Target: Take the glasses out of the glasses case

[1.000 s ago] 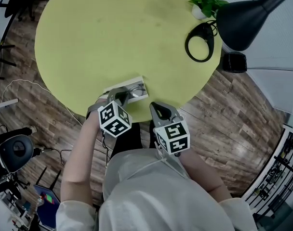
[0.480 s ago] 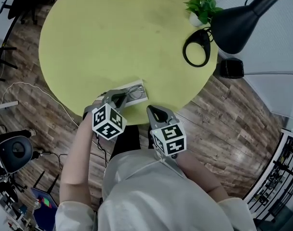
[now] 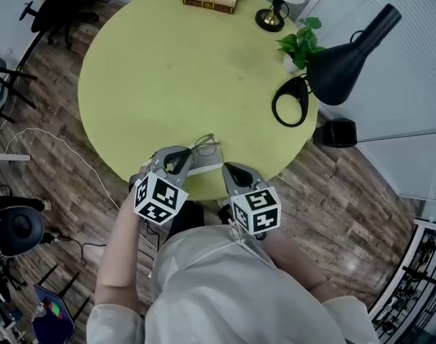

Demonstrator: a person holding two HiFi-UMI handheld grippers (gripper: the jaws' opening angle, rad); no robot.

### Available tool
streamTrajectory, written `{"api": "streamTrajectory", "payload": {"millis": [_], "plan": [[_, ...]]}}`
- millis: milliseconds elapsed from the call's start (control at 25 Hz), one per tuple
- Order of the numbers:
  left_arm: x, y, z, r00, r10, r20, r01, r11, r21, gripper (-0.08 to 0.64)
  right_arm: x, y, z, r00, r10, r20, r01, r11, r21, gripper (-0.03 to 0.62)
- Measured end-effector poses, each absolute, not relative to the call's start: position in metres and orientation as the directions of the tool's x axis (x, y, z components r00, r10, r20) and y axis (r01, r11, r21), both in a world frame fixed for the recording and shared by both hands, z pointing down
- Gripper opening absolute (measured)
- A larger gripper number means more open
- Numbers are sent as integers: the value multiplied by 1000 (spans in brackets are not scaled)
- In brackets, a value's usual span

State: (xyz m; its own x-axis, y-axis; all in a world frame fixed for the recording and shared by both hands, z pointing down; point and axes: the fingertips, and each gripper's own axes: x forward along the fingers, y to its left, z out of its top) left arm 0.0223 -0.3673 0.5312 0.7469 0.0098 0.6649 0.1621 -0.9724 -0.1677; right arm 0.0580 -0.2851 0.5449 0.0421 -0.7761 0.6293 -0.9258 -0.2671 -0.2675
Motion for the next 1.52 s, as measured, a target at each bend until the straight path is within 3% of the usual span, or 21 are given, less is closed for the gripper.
{"api": "streamTrajectory", "payload": {"millis": [280,440,800,1120,1520], "plan": [[7,-376,462,874,-82,478,-44,-995,-91,15,64,-306,511,55,-814,579,-950,-221,-219,0],[-7,-394,429,906,-199,374,-191,-980,-57,15,69,-319,492,73,-834,547,-956,-215,-199,0],[-40,-428,382,835,-512,202,-533,-843,65,15,72,-340,444,95,-890,446,-978,-166,-123,0],[-50,-443,367,788,-584,194,-610,-783,121,15,61,-352,415,73,-916,393,-997,-67,28,-2],[-43,-437,373,781,-589,207,-616,-781,98,15,67,-345,420,44,-914,404,-996,-71,-51,0]]}}
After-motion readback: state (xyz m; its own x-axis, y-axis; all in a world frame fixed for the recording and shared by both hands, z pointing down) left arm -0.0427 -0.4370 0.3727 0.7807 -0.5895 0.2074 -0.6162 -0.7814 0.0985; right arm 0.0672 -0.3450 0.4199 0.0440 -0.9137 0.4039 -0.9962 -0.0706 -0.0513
